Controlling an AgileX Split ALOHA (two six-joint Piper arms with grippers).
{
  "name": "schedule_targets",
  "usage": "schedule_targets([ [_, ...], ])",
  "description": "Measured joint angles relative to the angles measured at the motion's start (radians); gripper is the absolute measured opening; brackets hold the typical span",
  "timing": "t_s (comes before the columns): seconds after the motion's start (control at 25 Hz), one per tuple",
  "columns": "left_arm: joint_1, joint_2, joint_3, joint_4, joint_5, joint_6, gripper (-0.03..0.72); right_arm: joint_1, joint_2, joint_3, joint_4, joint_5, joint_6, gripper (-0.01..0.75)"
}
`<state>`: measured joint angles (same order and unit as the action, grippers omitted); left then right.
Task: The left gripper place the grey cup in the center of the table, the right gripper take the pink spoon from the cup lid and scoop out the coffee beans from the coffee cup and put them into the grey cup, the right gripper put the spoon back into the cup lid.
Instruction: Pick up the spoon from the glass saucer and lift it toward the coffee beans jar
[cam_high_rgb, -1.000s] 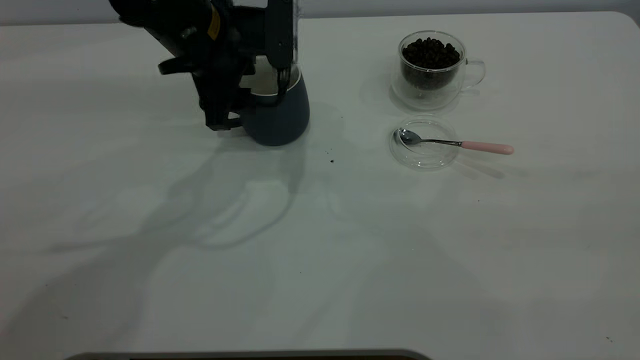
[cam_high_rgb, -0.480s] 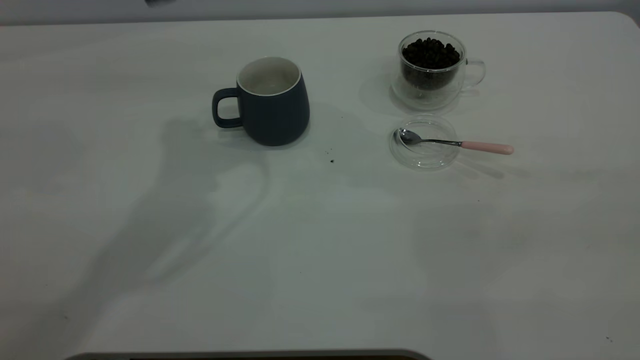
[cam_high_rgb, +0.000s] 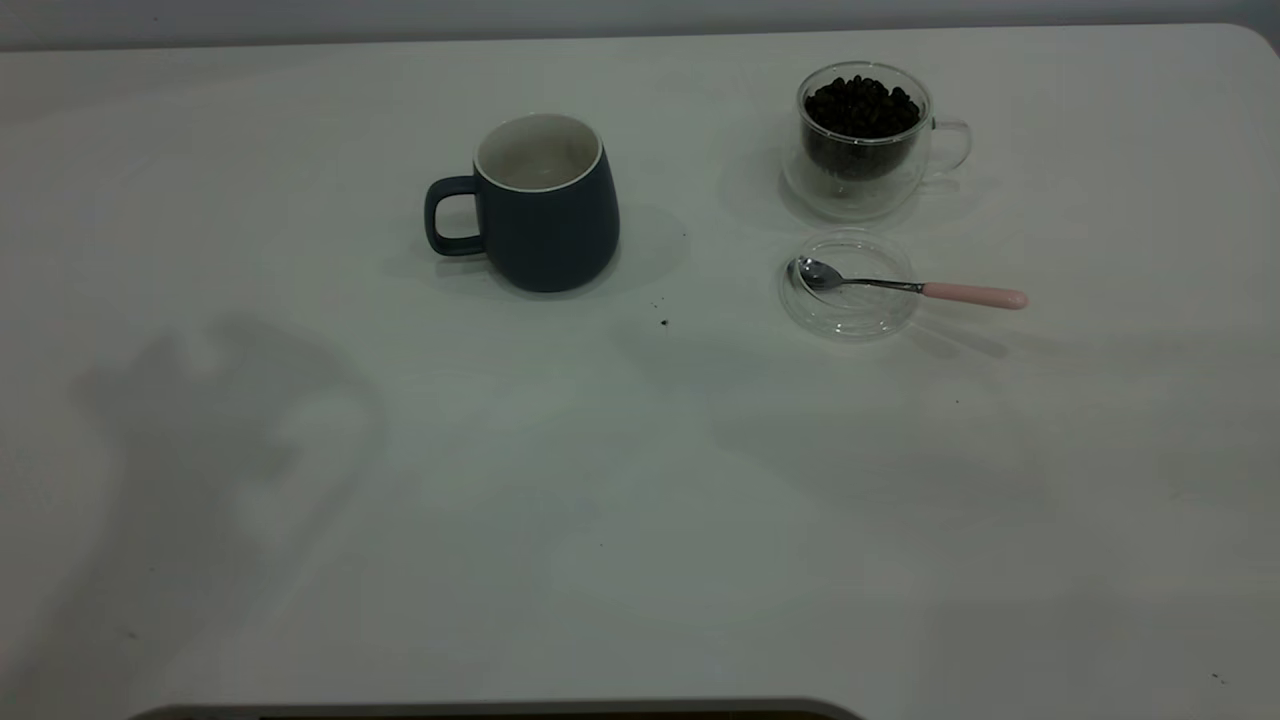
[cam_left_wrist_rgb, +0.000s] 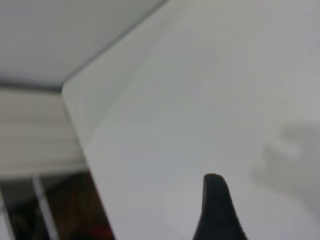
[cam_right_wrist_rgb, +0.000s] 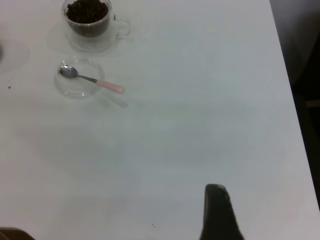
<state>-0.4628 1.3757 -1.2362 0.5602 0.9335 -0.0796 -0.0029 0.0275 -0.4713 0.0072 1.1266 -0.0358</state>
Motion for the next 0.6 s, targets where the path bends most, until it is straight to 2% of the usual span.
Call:
schedule_targets([
  [0.28,0.0,-0.095,0.0,-0.096,0.234,-0.01,0.565,0.0,0.0,0.0,0.0,0.0,0.0,0.519],
  [0.6,0.0,-0.165,0.031,-0.245,0.236,-0.003,0.565,0.0,0.0,0.0,0.0,0.0,0.0,0.519],
])
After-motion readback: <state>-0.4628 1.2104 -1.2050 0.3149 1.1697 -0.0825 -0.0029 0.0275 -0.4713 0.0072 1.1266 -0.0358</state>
